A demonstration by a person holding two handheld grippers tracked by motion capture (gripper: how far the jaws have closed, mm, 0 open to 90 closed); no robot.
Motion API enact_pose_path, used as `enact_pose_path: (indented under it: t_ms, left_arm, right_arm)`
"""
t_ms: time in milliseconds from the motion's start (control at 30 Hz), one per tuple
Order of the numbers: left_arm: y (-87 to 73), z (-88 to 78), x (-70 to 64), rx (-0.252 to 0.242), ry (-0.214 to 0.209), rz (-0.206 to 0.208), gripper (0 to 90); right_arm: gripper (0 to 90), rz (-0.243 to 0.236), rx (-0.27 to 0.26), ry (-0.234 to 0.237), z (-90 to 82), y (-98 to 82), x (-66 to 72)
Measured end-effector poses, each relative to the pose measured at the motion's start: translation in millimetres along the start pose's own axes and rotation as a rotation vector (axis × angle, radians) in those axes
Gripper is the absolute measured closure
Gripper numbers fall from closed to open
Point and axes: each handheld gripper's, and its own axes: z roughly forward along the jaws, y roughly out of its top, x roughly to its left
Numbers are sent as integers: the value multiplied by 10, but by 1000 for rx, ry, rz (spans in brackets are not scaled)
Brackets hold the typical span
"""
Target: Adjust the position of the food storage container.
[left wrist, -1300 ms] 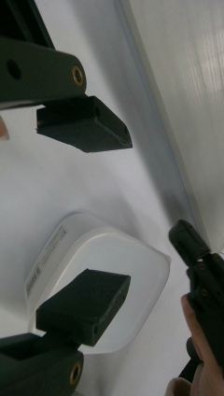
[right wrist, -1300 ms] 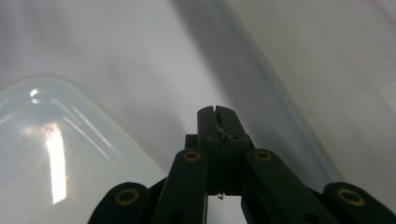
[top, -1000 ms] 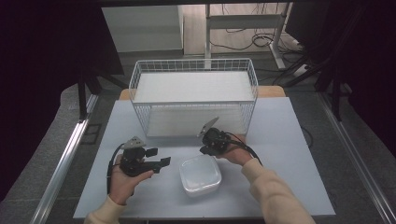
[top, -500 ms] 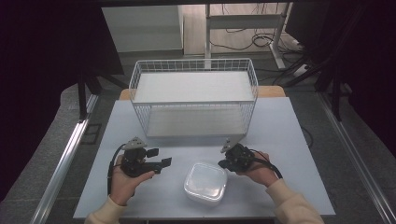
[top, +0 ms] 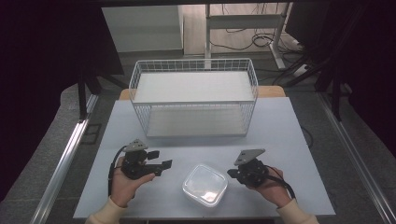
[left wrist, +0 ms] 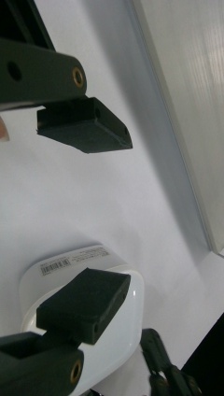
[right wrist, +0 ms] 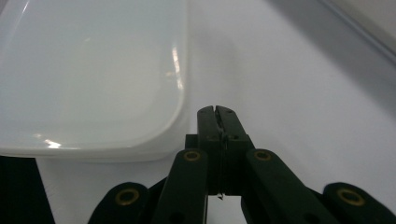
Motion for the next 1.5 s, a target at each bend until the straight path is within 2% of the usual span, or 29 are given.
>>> enact_pose_path:
  t_ms: [33, 67, 133, 267, 333, 367, 467, 567, 633, 700, 733, 767, 833, 900, 1067, 1200, 1367, 1500]
  left_arm:
    - [-12, -6, -2, -1, 1, 1, 304]
    - [-38, -22, -5, 0, -4, -3, 337]
    - [-58, -33, -7, 2, -6, 0, 367]
    - [-84, -19, -22, 13, -15, -4, 394]
    - [-94, -1, -33, 21, -22, -2, 406]
    - [-94, -1, -33, 21, -22, -2, 417]
    - [-125, 43, -90, 38, -41, 12, 456]
    - [-137, 92, -136, 63, -56, 31, 498]
    - [-146, 87, -163, 71, -63, 43, 543]
    - [-155, 78, -176, 74, -69, 45, 624]
    - [-188, 63, -205, 88, -88, 58, 709]
    - [-188, 63, -205, 88, -88, 58, 764]
    - [-256, 76, -286, 137, -114, 90, 846]
    - [-279, 78, -317, 151, -120, 100, 885]
    - [-423, 112, -467, 220, -153, 143, 898]
    - [-450, 188, -529, 248, -166, 157, 899]
    - [-422, 246, -557, 256, -173, 158, 900]
    - [-398, 284, -544, 244, -170, 146, 900]
  right_arm:
    - [892, 0, 0, 0, 0, 0, 0]
    - [892, 35, -28, -12, -63, -55, -50]
    - [889, 74, -44, -22, -113, -131, -112]
    - [810, 149, -53, -47, -185, -293, -234]
    - [662, 193, -61, -69, -207, -363, -288]
    - [662, 193, -61, -69, -207, -363, -288]
    - [382, 284, -108, -102, -255, -417, -368]
    - [304, 319, -148, -121, -311, -416, -393]
    - [284, 333, -166, -115, -343, -420, -403]
    - [278, 336, -171, -112, -353, -425, -407]
    - [272, 341, -165, -117, -357, -442, -414]
    - [271, 342, -161, -118, -353, -448, -417]
    - [273, 347, -157, -121, -351, -458, -424]
    - [278, 350, -157, -122, -355, -459, -426]
    - [280, 363, -166, -137, -405, -450, -436]
    - [280, 377, -167, -142, -421, -468, -457]
    - [282, 380, -168, -145, -422, -475, -468]
    - [281, 380, -163, -144, -412, -475, -469]
